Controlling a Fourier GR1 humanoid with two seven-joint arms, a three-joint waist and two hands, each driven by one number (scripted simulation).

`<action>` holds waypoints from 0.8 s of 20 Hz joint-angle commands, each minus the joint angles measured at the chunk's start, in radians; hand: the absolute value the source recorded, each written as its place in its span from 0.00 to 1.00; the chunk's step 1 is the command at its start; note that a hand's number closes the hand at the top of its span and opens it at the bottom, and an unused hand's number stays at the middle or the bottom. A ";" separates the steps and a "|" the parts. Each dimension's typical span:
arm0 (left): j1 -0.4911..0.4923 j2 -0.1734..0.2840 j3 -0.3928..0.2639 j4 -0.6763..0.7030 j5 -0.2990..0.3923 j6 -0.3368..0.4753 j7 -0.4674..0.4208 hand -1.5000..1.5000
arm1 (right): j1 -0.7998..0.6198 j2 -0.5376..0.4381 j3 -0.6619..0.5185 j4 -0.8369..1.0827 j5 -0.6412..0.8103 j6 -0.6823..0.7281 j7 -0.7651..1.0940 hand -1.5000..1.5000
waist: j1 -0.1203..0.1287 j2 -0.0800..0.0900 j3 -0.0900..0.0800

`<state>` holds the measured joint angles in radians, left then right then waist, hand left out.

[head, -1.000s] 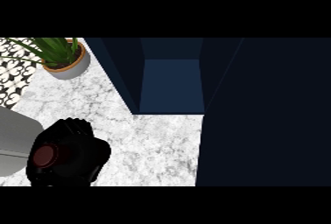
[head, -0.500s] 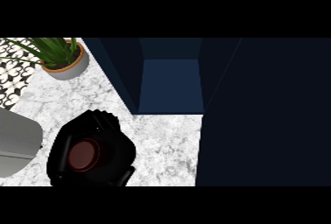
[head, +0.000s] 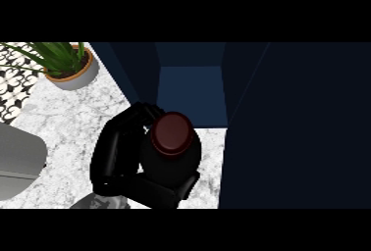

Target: Pick up the wine, place it into the cabinet and close the cabinet

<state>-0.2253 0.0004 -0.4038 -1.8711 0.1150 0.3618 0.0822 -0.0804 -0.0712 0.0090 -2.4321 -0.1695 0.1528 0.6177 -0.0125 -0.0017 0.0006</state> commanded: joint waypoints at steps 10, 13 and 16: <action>-0.244 0.000 -0.054 0.216 0.018 0.223 -0.005 1.00 | 0.014 -0.045 -0.122 -0.119 -0.178 0.023 0.058 0.00 | -0.001 0.001 0.000; -0.315 0.000 -0.045 0.234 -0.026 0.243 0.045 1.00 | 0.033 0.010 -0.022 -0.062 -0.077 0.029 -0.012 0.00 | 0.004 0.001 0.000; -0.343 0.000 -0.038 0.294 -0.050 0.260 0.011 1.00 | 0.047 0.004 -0.009 -0.130 -0.075 0.017 0.034 0.00 | 0.001 0.000 0.000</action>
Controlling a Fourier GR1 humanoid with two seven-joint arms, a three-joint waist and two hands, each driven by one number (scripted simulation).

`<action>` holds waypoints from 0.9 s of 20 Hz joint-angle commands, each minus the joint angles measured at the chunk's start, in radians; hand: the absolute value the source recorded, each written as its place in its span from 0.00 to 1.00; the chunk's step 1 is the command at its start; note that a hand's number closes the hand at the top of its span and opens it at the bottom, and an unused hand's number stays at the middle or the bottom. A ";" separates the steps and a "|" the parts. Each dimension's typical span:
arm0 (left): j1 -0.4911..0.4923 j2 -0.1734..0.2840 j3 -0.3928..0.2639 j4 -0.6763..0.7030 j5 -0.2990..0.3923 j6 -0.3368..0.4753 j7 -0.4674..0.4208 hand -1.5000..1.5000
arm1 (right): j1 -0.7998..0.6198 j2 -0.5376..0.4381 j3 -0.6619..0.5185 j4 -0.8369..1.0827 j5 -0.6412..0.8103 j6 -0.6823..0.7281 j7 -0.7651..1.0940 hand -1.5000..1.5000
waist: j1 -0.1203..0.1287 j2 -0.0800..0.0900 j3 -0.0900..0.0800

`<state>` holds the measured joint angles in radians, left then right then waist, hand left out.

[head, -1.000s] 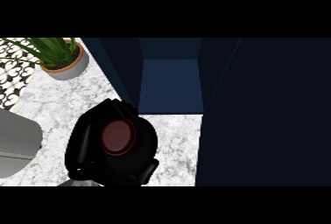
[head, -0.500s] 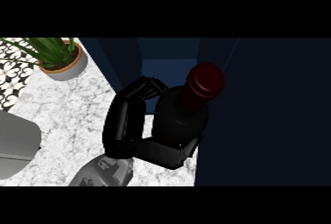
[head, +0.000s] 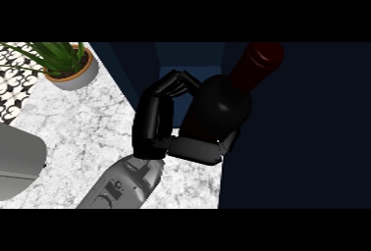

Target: Pick up the wine, place it into the cabinet and close the cabinet

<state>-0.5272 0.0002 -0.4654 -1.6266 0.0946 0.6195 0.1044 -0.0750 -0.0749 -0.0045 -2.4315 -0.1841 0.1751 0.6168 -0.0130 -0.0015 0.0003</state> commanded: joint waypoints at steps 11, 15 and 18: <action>0.015 0.000 -0.017 0.168 0.195 0.061 -0.224 1.00 | 0.076 -0.028 -0.032 -0.194 -0.125 0.013 0.068 0.00 | -0.006 0.000 0.000; -0.002 0.000 -0.037 0.190 0.206 0.091 -0.256 1.00 | 0.059 -0.003 -0.010 -0.170 -0.091 -0.014 0.060 0.00 | -0.002 0.000 0.000; 0.026 0.000 -0.045 0.281 0.204 0.074 -0.336 1.00 | 0.021 -0.002 0.028 -0.200 -0.043 -0.048 0.124 0.00 | -0.006 0.000 -0.001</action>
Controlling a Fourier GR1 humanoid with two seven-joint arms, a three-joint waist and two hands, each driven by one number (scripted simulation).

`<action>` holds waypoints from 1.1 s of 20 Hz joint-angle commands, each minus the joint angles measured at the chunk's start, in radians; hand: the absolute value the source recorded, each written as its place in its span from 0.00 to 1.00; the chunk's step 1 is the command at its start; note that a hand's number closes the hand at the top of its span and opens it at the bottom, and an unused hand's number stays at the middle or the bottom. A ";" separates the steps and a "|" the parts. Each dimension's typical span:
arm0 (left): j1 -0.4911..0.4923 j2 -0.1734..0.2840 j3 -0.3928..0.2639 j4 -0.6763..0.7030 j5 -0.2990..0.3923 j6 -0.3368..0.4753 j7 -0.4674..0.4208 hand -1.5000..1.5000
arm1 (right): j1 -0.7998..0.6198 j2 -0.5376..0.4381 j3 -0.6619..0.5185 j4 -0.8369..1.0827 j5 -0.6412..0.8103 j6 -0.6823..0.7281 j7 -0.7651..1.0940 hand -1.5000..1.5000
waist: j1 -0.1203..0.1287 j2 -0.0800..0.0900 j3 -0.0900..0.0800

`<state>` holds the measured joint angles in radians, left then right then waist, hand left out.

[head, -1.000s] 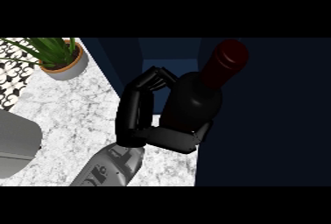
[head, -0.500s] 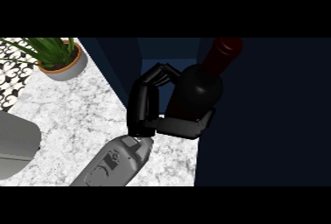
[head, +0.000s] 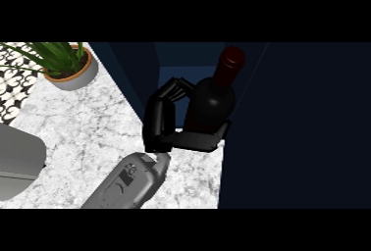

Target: Pick up the wine, place it into the cabinet and close the cabinet

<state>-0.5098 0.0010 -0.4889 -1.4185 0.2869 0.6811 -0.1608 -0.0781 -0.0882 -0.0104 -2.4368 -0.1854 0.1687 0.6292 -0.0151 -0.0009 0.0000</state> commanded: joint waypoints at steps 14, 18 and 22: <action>0.008 -0.001 0.009 0.233 0.021 0.026 -0.258 1.00 | 0.023 -0.001 -0.013 -0.128 -0.082 -0.019 0.054 0.00 | 0.003 0.000 0.000; -0.076 -0.001 0.100 0.318 0.056 -0.019 -0.265 1.00 | -0.026 0.017 0.024 -0.087 -0.039 -0.033 0.037 0.00 | 0.002 0.002 -0.001; -0.081 -0.001 0.104 0.363 0.090 -0.042 -0.265 1.00 | 0.010 -0.023 -0.080 -0.099 -0.151 0.018 0.018 0.00 | -0.001 0.001 0.000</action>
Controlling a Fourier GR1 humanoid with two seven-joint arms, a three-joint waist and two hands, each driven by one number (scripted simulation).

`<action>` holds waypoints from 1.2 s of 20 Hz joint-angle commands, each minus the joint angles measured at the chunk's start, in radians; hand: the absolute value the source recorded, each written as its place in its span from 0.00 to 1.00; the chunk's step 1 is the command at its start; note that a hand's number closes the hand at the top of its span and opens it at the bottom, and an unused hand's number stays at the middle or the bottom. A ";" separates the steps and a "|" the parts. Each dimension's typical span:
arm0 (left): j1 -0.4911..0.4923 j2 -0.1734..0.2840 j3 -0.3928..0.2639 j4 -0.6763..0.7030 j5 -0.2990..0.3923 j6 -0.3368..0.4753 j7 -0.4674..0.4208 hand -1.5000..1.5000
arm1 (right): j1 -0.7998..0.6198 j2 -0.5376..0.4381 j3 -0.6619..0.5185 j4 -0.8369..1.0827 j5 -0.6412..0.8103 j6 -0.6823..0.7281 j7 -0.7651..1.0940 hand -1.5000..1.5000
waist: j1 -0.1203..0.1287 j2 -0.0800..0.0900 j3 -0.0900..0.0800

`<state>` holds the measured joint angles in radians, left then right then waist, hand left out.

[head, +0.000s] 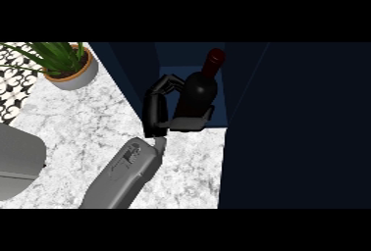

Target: Pick up the wine, place it into the cabinet and close the cabinet

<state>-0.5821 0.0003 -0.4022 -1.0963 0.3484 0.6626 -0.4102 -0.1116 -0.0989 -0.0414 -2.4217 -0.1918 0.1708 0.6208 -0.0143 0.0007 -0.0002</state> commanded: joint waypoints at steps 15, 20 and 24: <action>-0.203 0.000 0.177 0.380 0.066 -0.166 -0.096 1.00 | 0.033 0.013 -0.007 -0.085 -0.102 -0.001 0.020 0.00 | -0.006 0.003 0.000; -0.309 0.000 0.225 0.481 0.059 -0.159 -0.084 1.00 | 0.095 0.069 0.088 -0.101 -0.015 -0.005 -0.006 0.00 | -0.005 0.002 0.000; -0.365 0.004 0.253 0.587 0.040 -0.148 -0.210 1.00 | 0.071 0.043 0.048 -0.096 -0.065 0.003 0.005 0.00 | -0.014 0.005 0.000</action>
<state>-0.9008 0.0053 -0.1867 -0.5951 0.4094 0.5193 -0.5528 -0.0640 -0.0628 0.0030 -2.4155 -0.2025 0.1893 0.5828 -0.0280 0.0042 -0.0005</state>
